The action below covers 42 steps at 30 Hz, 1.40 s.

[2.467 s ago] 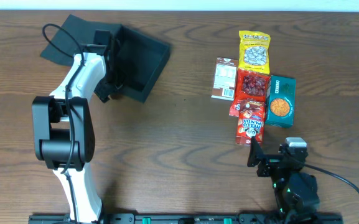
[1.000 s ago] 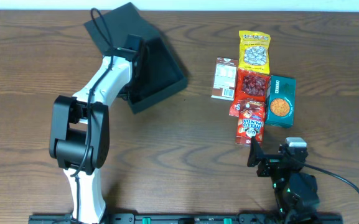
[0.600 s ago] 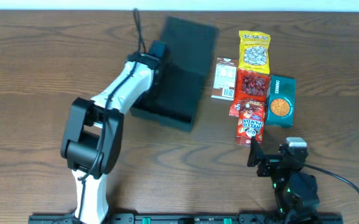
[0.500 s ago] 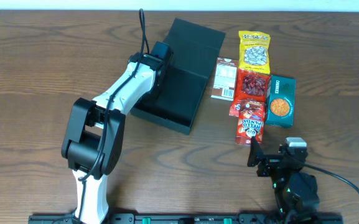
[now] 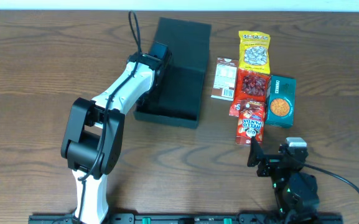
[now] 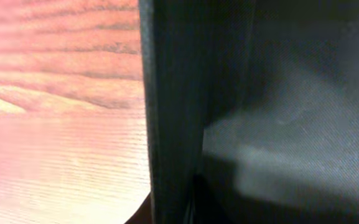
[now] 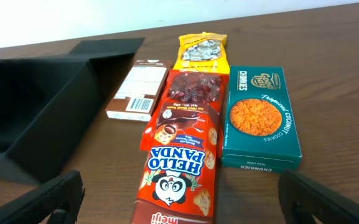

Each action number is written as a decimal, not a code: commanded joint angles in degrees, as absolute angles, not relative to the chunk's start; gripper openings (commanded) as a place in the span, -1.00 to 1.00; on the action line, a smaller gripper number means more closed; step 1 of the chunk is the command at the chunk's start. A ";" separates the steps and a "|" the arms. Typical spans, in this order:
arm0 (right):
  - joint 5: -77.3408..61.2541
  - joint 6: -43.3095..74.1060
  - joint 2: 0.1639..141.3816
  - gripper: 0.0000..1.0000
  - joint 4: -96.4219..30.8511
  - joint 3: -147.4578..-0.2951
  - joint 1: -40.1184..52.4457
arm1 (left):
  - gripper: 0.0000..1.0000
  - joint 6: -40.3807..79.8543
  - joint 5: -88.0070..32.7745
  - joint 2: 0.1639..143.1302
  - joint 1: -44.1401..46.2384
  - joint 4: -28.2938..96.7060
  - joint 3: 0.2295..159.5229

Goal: Pack container

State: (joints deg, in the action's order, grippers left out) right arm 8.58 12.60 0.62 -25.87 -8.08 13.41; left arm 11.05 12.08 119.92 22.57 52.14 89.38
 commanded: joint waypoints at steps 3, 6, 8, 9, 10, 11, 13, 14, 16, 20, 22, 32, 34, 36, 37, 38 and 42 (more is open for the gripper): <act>8.56 13.23 0.30 0.99 -26.11 -7.44 13.37 | -0.76 22.46 8.95 121.08 22.15 52.18 89.80; 8.56 13.23 0.30 0.99 -26.13 -7.44 13.37 | -0.76 22.76 9.19 121.08 22.13 52.03 89.80; 8.56 13.23 0.30 0.98 -26.11 -7.44 13.37 | -0.76 22.76 9.17 121.08 22.04 51.83 89.80; 8.56 13.23 0.30 0.99 -26.13 -7.44 13.37 | -0.76 22.85 9.04 121.08 22.02 51.68 89.80; 8.56 13.23 0.30 0.98 -26.13 -7.44 13.37 | -0.76 23.35 8.86 121.08 22.04 51.48 89.80; 8.56 13.23 0.30 0.99 -26.13 -7.44 13.37 | -0.76 24.10 8.71 121.08 22.04 51.37 89.80; 8.56 13.23 0.30 0.99 -26.11 -7.44 13.37 | -0.76 24.71 7.62 121.08 22.04 51.05 89.80; 8.56 13.23 0.30 0.99 -26.13 -7.44 13.37 | -0.76 24.75 7.11 121.08 22.04 50.87 89.80; 8.56 13.23 0.30 0.99 -26.13 -7.44 13.37 | -0.75 24.77 6.98 121.08 22.04 50.70 89.80; 8.56 13.23 0.30 0.98 -26.13 -7.44 13.37 | -0.70 24.71 7.25 121.08 21.87 50.72 89.80; 8.56 13.23 0.30 0.99 -26.13 -7.44 13.37 | -0.72 24.71 7.25 121.08 21.67 50.78 89.80; 8.56 13.23 0.30 0.98 -26.13 -7.44 13.37 | -0.74 27.49 6.98 121.08 21.61 51.44 89.80; 8.56 13.23 0.30 0.99 -26.13 -7.44 13.37 | -0.74 27.46 7.03 121.08 21.52 51.70 89.80; 8.56 13.23 0.30 0.98 -26.11 -7.44 13.37 | -0.75 27.44 7.84 121.08 21.32 52.34 89.80; 8.56 13.23 0.30 0.99 -26.13 -7.44 13.37 | -0.75 27.40 8.62 121.08 21.21 52.60 89.78; 8.56 13.23 0.30 0.98 -26.13 -7.44 13.37 | -0.75 27.16 9.52 121.08 21.08 52.84 89.80; 8.56 13.23 0.30 0.99 -26.13 -7.44 13.37 | -0.75 26.57 10.52 121.08 20.25 53.25 89.78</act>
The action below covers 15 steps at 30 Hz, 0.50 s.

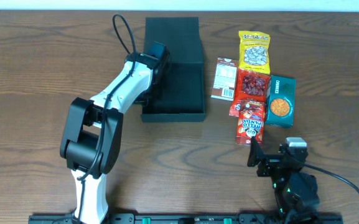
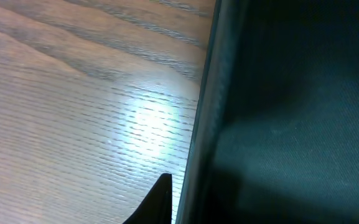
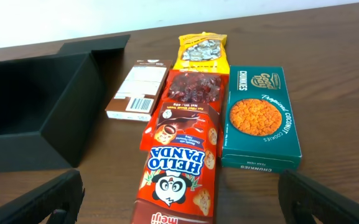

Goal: Pack container

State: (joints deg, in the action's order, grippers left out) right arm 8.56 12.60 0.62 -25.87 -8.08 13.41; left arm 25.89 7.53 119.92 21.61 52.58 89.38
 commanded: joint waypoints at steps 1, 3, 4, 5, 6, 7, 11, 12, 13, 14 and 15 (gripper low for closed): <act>8.56 13.23 0.30 0.98 -26.11 -7.44 13.37 | -0.75 26.57 10.52 121.08 20.08 53.28 89.78; 8.56 13.23 0.30 0.98 -26.13 -7.44 13.37 | -0.74 26.55 10.61 121.08 19.70 53.25 89.78; 8.56 13.23 0.30 0.99 -26.13 -7.44 13.37 | -0.74 26.35 10.70 121.08 19.49 53.21 89.78; 8.56 13.23 0.30 0.98 -26.13 -7.44 13.37 | -0.74 25.56 10.70 121.08 19.31 53.04 89.78; 8.56 13.23 0.30 0.99 -26.13 -7.44 13.37 | -0.74 24.51 10.68 121.08 19.14 52.82 89.78; 8.56 13.23 0.30 0.98 -26.13 -7.44 13.37 | -0.74 23.73 10.70 121.08 19.07 52.62 89.78; 8.56 13.23 0.30 0.99 -26.13 -7.44 13.37 | -0.74 19.81 10.70 121.08 19.09 51.55 89.78; 8.56 13.23 0.30 0.99 -26.13 -7.44 13.37 | -0.74 18.94 10.70 121.08 19.09 51.24 89.78; 8.56 13.23 0.30 0.99 -26.11 -7.44 13.37 | -0.73 17.93 10.70 121.08 19.09 50.92 89.78; 8.56 13.23 0.30 0.98 -26.13 -7.44 13.37 | -0.73 17.58 10.79 121.08 19.09 50.76 89.80; 8.56 13.23 0.30 0.99 -26.13 -7.44 13.37 | -0.72 17.26 10.94 121.08 19.09 50.65 89.78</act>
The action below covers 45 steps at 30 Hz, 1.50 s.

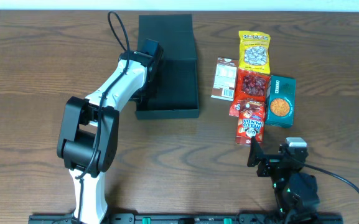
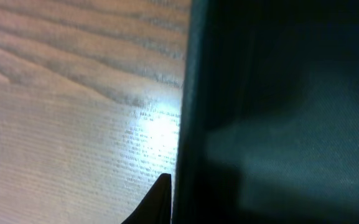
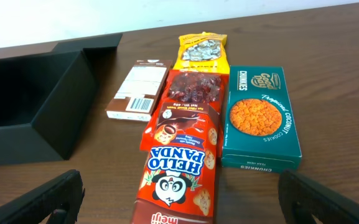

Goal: Pack container

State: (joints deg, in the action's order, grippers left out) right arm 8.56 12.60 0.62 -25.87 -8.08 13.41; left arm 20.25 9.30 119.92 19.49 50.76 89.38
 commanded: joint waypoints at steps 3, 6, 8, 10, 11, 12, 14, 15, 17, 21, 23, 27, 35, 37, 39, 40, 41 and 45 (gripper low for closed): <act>8.56 13.21 0.30 0.98 -26.13 -7.44 13.37 | -0.73 16.49 10.94 121.08 19.09 50.50 89.78; 8.56 13.23 0.30 0.99 -26.13 -7.44 13.37 | -0.73 14.90 10.92 121.08 19.09 50.33 89.78; 8.56 13.21 0.30 0.98 -26.13 -7.44 13.37 | -0.73 13.45 10.94 121.08 19.09 50.15 89.78; 8.56 13.23 0.30 0.99 -26.13 -7.44 13.37 | -0.73 12.10 10.92 121.08 19.09 49.89 89.78; 8.56 13.23 0.30 0.98 -26.13 -7.44 13.37 | -0.73 11.38 10.92 121.08 19.09 49.65 89.78; 8.56 13.23 0.30 0.99 -26.13 -7.44 13.37 | -0.74 10.59 10.92 121.08 19.09 49.45 89.78; 8.56 13.23 0.30 0.99 -26.13 -7.44 13.37 | -0.74 9.45 10.92 121.08 19.09 49.17 89.78; 8.56 13.23 0.30 0.98 -26.11 -7.44 13.37 | -0.74 8.88 10.92 121.08 19.09 49.01 89.78; 8.56 13.23 0.30 0.99 -26.13 -7.44 13.37 | -0.74 8.27 10.92 121.08 19.09 48.80 89.78; 8.56 13.23 0.30 0.98 -26.11 -7.44 13.37 | -0.74 6.13 10.94 121.08 19.07 48.34 89.78; 8.56 13.23 0.30 0.98 -26.11 -7.44 13.37 | -0.74 5.63 10.94 121.08 19.09 48.10 89.78; 8.56 13.23 0.30 0.98 -26.11 -7.44 13.37 | -0.74 4.64 10.94 121.08 19.09 47.90 89.78; 8.56 13.23 0.30 0.99 -26.13 -7.44 13.37 | 0.08 6.87 10.09 120.95 19.09 48.40 90.19; 8.56 13.23 0.30 0.99 -26.13 -7.44 13.37 | 0.14 6.85 8.82 120.92 19.09 49.06 91.22; 8.56 13.23 0.30 0.99 -26.13 -7.44 13.37 | 0.16 6.85 7.11 120.92 19.09 49.71 93.08; 8.56 13.23 0.30 0.99 -26.13 -7.44 13.37 | 0.16 6.87 6.11 120.86 19.09 50.33 94.61; 8.56 13.23 0.30 0.99 -26.13 -7.44 13.37 | 0.16 6.90 5.48 120.84 19.07 51.03 96.57; 8.56 13.23 0.30 0.98 -26.11 -7.44 13.37 | 0.21 10.26 4.89 120.84 18.33 55.53 107.09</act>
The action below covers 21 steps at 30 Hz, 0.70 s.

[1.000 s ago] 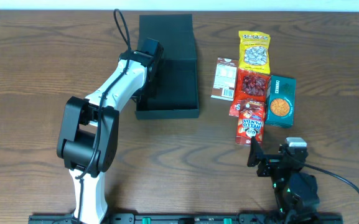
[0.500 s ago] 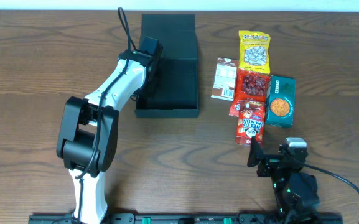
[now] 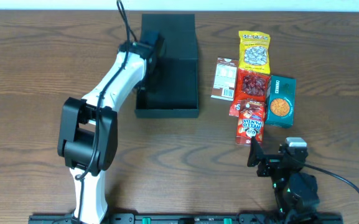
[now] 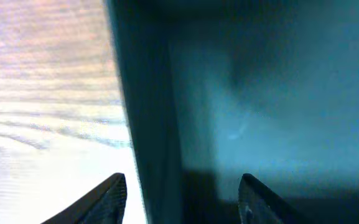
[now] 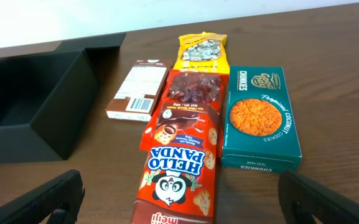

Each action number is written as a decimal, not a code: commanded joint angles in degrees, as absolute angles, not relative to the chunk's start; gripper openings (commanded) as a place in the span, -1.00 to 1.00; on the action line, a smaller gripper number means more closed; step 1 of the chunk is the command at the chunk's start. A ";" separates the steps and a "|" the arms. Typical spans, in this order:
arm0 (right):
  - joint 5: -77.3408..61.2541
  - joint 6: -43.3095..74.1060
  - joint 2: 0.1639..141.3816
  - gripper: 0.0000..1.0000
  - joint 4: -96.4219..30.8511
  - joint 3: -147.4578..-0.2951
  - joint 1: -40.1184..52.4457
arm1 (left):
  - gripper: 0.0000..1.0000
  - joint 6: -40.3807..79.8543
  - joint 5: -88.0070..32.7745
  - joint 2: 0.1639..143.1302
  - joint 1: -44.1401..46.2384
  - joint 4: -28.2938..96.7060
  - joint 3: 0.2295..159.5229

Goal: Pack container
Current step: 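Raise the left arm away from the box to the back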

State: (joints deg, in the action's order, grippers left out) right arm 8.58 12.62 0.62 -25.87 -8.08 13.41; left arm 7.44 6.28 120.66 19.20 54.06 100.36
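Note:
The black container (image 3: pixel 173 84) stands open at the table's back middle, its lid (image 3: pixel 168 34) folded away at the far side. My left gripper (image 3: pixel 148 55) is open and straddles the container's left wall (image 4: pixel 145 124), one finger (image 4: pixel 111 196) outside and one inside. Five snacks lie to the right: a yellow bag (image 3: pixel 254 51), a brown box (image 3: pixel 223 79), a red fruit bag (image 3: pixel 252 84), a teal cookie box (image 3: pixel 280 101) and a Hello Panda bag (image 5: pixel 182 168). My right gripper (image 5: pixel 191 205) stands open just in front of the Hello Panda bag, holding nothing.
The snacks lie close together in a cluster, a narrow strip of wooden table (image 3: pixel 207 124) between them and the container. The left arm (image 3: pixel 111 87) stretches over the table's left half. A cable (image 3: pixel 347 180) trails from the right arm near the front edge.
My left gripper has opened and let go of the container's left wall, which now stands between its spread fingers. The container sits squarer, in nearly the same place. The right arm has not moved.
At first the container sat skewed close to the snacks, my left gripper shut on its left wall. Then it stood straighter and farther left, then a little farther left again. Now the gripper is open around the wall. The right gripper stayed open throughout.

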 commanded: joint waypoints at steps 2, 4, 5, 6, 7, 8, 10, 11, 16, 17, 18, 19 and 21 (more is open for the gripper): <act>8.56 13.21 0.30 0.98 -26.13 -7.44 13.37 | 0.25 11.97 4.80 120.81 17.43 57.80 113.08; 8.56 13.23 0.30 0.99 -26.13 -7.44 13.37 | 0.28 12.49 4.29 120.81 16.16 59.27 118.58; 8.56 13.23 0.30 0.98 -26.11 -7.44 13.37 | 0.31 12.49 3.29 120.81 15.11 59.68 122.13; 8.56 13.23 0.30 0.99 -26.11 -7.44 13.37 | 0.34 12.51 1.93 120.81 14.06 59.77 124.90; 8.56 13.23 0.30 0.99 -26.13 -7.44 13.37 | 0.37 12.53 0.89 120.81 13.26 59.70 126.69; 8.56 13.23 0.30 0.99 -26.13 -7.44 13.37 | 0.42 12.53 -0.23 120.81 12.27 59.53 128.40; 8.56 13.23 0.30 0.98 -26.13 -7.44 13.37 | 0.47 12.47 -1.13 120.81 10.22 58.81 130.58; 8.56 13.23 0.30 0.98 -26.13 -7.44 13.37 | 0.48 12.47 -1.13 120.81 9.41 58.22 130.82; 8.56 13.23 0.30 0.99 -26.13 -7.44 13.37 | 0.49 12.49 -1.13 120.84 4.86 55.53 130.82; 8.56 13.23 0.30 0.99 -26.13 -7.44 13.37 | 0.49 12.51 -1.17 120.84 4.19 55.07 130.82; 8.56 13.23 0.30 0.99 -26.13 -7.44 13.37 | 0.49 12.64 -1.30 120.84 3.38 54.43 130.82; 8.56 13.23 0.30 0.98 -26.13 -7.44 13.37 | 0.49 12.75 -1.54 120.84 2.68 53.76 130.82; 8.56 13.23 0.30 0.99 -26.13 -7.44 13.37 | 0.49 12.88 -1.54 120.84 1.56 52.45 130.82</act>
